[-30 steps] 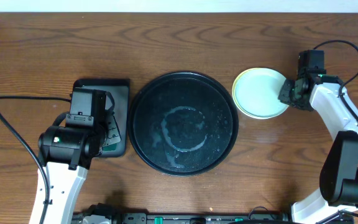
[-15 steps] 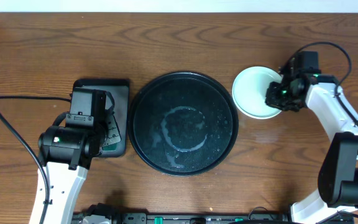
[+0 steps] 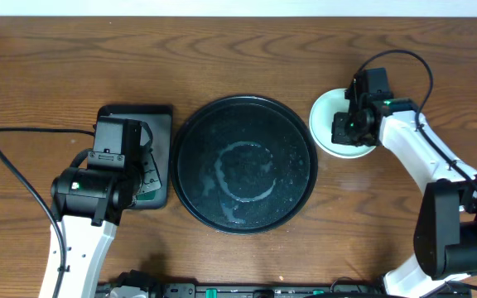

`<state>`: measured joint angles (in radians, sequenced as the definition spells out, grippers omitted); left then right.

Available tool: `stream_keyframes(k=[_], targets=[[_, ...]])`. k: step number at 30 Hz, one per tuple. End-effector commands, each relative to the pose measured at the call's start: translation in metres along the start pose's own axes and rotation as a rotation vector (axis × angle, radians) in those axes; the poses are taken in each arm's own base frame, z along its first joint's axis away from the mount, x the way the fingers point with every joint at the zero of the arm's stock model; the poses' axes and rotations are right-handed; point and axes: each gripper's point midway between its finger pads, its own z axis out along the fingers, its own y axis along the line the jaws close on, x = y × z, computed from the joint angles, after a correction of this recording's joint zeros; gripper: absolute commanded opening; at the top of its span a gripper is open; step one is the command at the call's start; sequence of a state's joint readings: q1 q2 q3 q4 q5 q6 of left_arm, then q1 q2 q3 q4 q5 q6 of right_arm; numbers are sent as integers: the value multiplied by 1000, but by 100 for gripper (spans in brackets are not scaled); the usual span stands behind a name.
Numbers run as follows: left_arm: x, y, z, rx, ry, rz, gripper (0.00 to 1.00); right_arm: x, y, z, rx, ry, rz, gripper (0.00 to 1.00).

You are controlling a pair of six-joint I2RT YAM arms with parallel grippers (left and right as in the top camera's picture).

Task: Clean dirty plates on tray and stack at the side

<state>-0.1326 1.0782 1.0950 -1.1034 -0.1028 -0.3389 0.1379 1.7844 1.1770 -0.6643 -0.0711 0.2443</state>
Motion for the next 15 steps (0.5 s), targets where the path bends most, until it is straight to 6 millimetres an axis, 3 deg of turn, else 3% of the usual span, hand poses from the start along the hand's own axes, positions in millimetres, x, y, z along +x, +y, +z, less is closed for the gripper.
stream_keyframes(k=[1, 15], targets=[[1, 0, 0, 4, 2, 8, 8, 2, -1, 1, 42, -30, -28, 1], [1, 0, 0, 4, 2, 8, 7, 30, -8, 24, 42, 9, -8, 1]])
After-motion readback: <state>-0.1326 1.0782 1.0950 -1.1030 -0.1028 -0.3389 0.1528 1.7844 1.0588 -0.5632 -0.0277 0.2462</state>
